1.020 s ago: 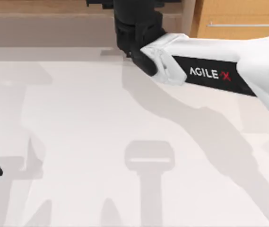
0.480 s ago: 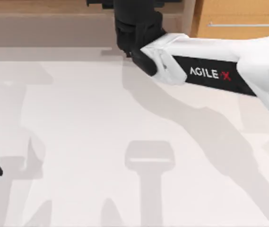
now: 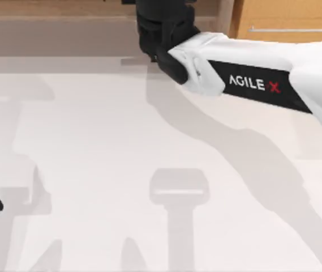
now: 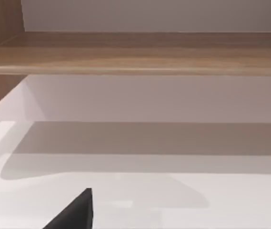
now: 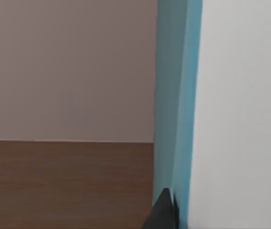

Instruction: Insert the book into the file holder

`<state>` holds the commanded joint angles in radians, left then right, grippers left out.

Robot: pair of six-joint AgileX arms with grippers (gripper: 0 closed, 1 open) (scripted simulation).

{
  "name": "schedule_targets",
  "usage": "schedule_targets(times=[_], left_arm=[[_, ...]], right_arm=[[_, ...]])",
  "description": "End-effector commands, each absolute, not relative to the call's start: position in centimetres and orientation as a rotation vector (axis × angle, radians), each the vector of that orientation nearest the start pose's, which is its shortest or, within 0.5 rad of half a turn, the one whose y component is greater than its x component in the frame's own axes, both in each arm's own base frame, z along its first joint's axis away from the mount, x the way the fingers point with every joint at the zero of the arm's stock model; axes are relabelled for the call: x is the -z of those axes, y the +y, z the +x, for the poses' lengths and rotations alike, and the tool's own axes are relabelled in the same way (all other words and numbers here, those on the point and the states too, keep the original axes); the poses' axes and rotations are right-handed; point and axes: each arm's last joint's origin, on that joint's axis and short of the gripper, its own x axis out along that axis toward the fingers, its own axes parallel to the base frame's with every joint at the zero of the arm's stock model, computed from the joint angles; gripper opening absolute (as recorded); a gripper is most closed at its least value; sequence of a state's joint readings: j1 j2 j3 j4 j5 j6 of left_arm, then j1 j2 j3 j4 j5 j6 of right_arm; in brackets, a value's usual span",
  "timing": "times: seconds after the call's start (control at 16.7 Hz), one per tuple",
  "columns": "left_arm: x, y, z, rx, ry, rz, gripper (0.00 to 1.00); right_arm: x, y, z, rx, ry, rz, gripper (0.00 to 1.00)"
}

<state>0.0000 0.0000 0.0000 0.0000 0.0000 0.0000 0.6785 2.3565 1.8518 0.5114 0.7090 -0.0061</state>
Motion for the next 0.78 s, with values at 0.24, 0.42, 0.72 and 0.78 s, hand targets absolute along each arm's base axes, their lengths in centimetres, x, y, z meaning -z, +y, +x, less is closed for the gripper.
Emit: schedule_targets(times=[0.24,0.42,0.72,0.78], left_arm=[[-16.0,-0.1,10.6,0.0,0.0,0.0,1.0],[-16.0,-0.1,10.6,0.0,0.0,0.0,1.0],[-16.0,-0.1,10.6,0.0,0.0,0.0,1.0],[-16.0,-0.1,10.6,0.0,0.0,0.0,1.0]], right_arm=[[-22.2,33.1,43.3,-0.006,-0.008,0.0,0.0],[-23.4,32.1,41.9,-0.06,0.007,0.054,0.0],[-25.0,29.2,37.3,-0.233,0.106,0.204,0.0],[-25.2,28.3,36.2,-0.273,0.134,0.243,0.0]])
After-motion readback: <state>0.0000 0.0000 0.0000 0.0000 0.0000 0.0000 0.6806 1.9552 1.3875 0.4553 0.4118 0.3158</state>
